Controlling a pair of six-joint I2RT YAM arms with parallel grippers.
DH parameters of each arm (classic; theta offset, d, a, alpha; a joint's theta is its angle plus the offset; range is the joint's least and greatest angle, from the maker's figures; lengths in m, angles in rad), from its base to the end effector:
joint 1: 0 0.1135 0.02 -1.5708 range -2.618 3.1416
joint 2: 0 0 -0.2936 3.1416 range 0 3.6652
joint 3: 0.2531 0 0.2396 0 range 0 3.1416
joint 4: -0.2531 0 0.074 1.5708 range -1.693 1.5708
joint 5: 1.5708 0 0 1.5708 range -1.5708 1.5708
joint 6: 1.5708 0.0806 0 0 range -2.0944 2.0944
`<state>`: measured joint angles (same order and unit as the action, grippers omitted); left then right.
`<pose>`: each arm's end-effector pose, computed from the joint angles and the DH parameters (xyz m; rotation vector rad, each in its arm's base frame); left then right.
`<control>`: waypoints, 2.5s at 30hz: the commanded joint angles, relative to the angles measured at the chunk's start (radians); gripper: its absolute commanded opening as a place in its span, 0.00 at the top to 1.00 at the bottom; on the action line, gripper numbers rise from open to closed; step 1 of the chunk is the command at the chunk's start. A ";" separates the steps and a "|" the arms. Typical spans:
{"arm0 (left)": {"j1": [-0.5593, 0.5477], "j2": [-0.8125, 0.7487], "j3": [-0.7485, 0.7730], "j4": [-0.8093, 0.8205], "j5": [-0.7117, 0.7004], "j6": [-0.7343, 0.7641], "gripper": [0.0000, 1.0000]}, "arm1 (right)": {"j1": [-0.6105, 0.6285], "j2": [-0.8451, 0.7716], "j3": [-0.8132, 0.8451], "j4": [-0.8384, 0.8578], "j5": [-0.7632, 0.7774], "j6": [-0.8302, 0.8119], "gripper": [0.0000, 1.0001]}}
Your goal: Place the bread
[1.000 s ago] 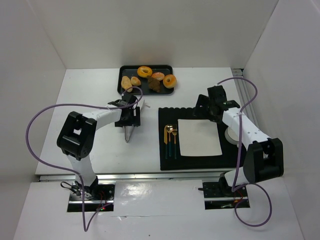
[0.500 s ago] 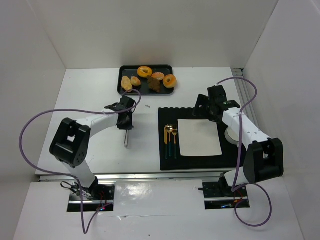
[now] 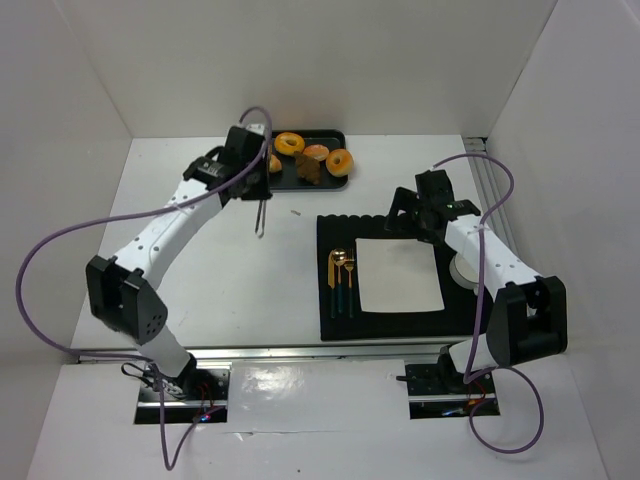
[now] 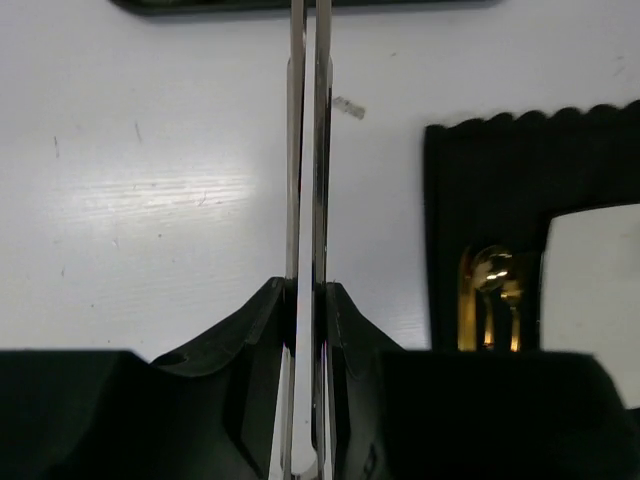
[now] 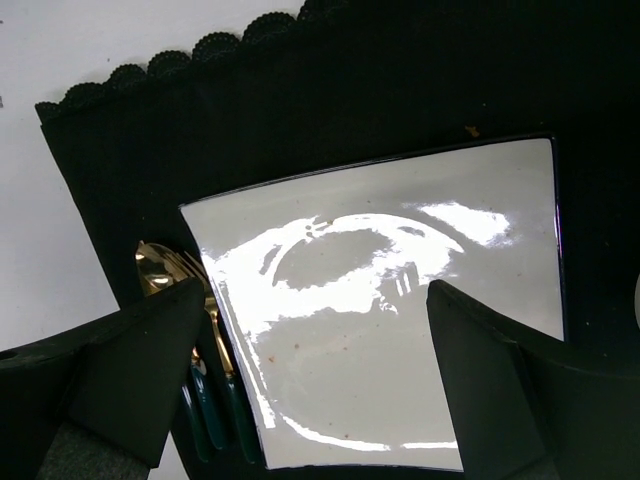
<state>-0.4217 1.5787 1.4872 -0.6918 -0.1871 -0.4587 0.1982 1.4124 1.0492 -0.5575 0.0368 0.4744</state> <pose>0.3413 -0.1367 0.3375 -0.1348 2.3432 -0.2161 0.3000 0.0572 0.2541 0.3604 2.4801 0.2352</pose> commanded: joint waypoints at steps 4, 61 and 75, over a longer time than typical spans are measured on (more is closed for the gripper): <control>0.037 0.272 0.427 -0.143 0.083 0.040 0.69 | -0.006 -0.020 0.058 0.059 0.005 0.003 0.01; 0.202 0.612 0.745 -0.149 0.146 -0.124 0.45 | -0.016 0.128 0.104 0.057 -0.032 0.012 0.01; 0.193 0.601 0.754 -0.158 0.115 -0.115 0.34 | -0.016 0.137 0.124 0.057 -0.032 0.012 0.01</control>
<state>-0.2249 2.1986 2.1975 -0.8616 -0.0525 -0.5793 0.1909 1.5482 1.1286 -0.5381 0.0093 0.4816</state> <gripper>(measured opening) 0.651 0.991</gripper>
